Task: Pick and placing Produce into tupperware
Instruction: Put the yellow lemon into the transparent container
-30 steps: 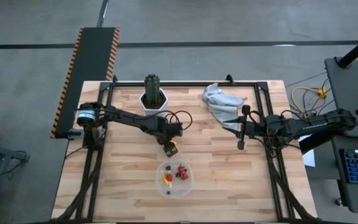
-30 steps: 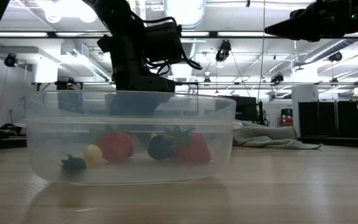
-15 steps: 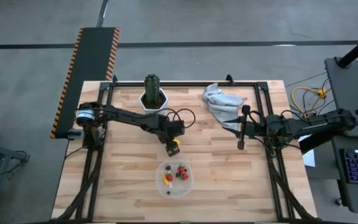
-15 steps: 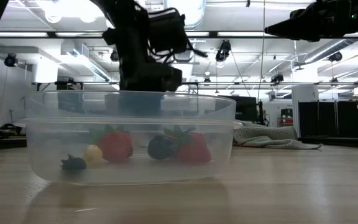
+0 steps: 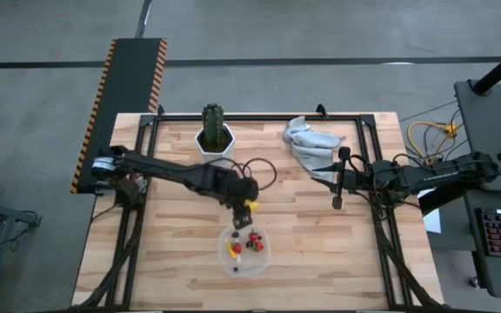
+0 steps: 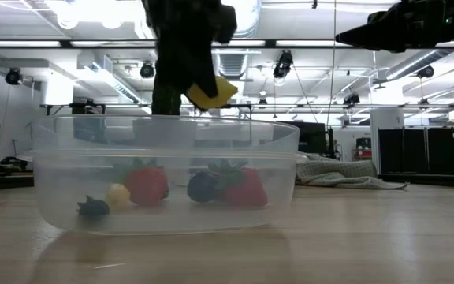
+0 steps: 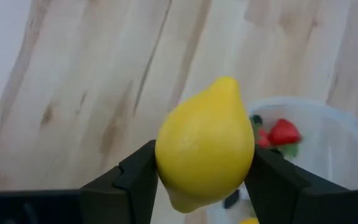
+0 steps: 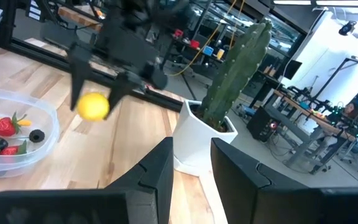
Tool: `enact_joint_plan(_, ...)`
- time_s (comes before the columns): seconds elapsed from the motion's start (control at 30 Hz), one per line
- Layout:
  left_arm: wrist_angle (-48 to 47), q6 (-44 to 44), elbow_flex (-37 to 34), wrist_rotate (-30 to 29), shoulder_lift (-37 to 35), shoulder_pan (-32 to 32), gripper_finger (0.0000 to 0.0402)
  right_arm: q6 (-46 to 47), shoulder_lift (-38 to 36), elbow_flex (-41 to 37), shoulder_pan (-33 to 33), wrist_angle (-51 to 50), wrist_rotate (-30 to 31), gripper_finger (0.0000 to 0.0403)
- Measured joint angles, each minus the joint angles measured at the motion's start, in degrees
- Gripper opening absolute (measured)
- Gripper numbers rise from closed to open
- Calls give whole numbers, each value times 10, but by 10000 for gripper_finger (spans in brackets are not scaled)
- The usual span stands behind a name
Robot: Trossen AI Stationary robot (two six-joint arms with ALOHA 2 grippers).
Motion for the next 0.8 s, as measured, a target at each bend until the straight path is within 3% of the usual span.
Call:
enact_joint_plan(0.5, 6, -139, 17, -29, 19, -133, 183, 6, 0, 0, 0, 3, 0, 100)
enact_joint_plan(0.8, 34, -145, 16, 37, 96, -154, 183, 1, 0, 0, 0, 3, 0, 100)
